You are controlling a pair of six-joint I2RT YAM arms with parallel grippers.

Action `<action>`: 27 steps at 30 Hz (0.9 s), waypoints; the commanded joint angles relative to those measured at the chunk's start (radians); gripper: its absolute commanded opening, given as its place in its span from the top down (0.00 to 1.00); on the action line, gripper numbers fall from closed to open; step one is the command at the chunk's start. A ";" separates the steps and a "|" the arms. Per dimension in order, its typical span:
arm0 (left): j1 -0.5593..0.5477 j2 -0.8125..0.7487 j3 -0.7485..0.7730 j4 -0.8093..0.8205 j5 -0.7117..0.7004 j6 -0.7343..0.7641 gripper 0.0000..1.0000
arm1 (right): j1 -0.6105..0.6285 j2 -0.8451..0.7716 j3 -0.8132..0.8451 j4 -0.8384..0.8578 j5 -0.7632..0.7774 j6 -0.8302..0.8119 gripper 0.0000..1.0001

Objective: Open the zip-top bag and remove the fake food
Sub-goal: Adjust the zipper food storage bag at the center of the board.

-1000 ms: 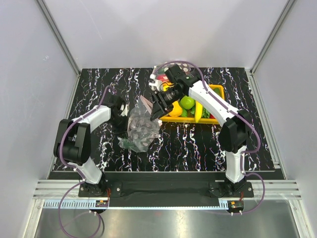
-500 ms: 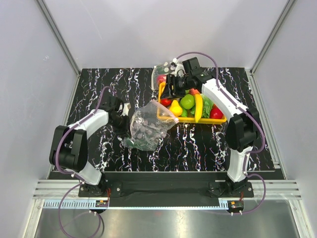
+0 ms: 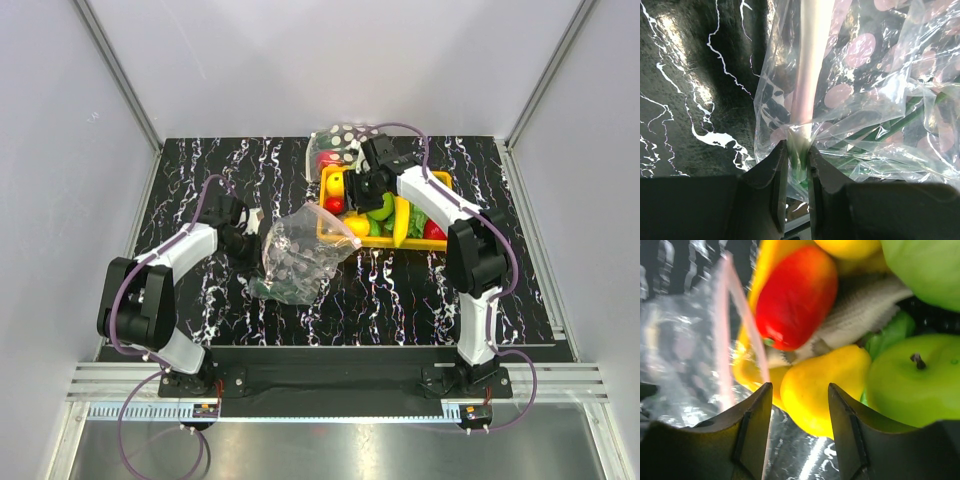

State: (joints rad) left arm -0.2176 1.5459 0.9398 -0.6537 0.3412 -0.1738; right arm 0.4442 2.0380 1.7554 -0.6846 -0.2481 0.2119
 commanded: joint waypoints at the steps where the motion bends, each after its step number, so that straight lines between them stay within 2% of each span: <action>1: 0.000 -0.027 -0.003 0.034 0.019 0.016 0.90 | 0.002 -0.061 -0.049 -0.001 0.064 -0.046 0.46; 10: -0.002 -0.013 0.013 0.029 0.025 0.017 0.91 | 0.048 -0.084 -0.102 0.056 -0.040 -0.135 0.47; 21: -0.005 -0.006 0.034 0.025 0.019 0.023 0.91 | 0.099 -0.085 -0.108 0.126 -0.252 -0.128 0.47; 27: -0.011 -0.004 0.034 0.026 0.018 0.031 0.91 | 0.108 -0.128 -0.134 0.160 -0.270 -0.115 0.47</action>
State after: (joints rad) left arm -0.2207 1.5459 0.9398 -0.6556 0.3408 -0.1612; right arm 0.5446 1.9907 1.6222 -0.5758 -0.4709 0.0933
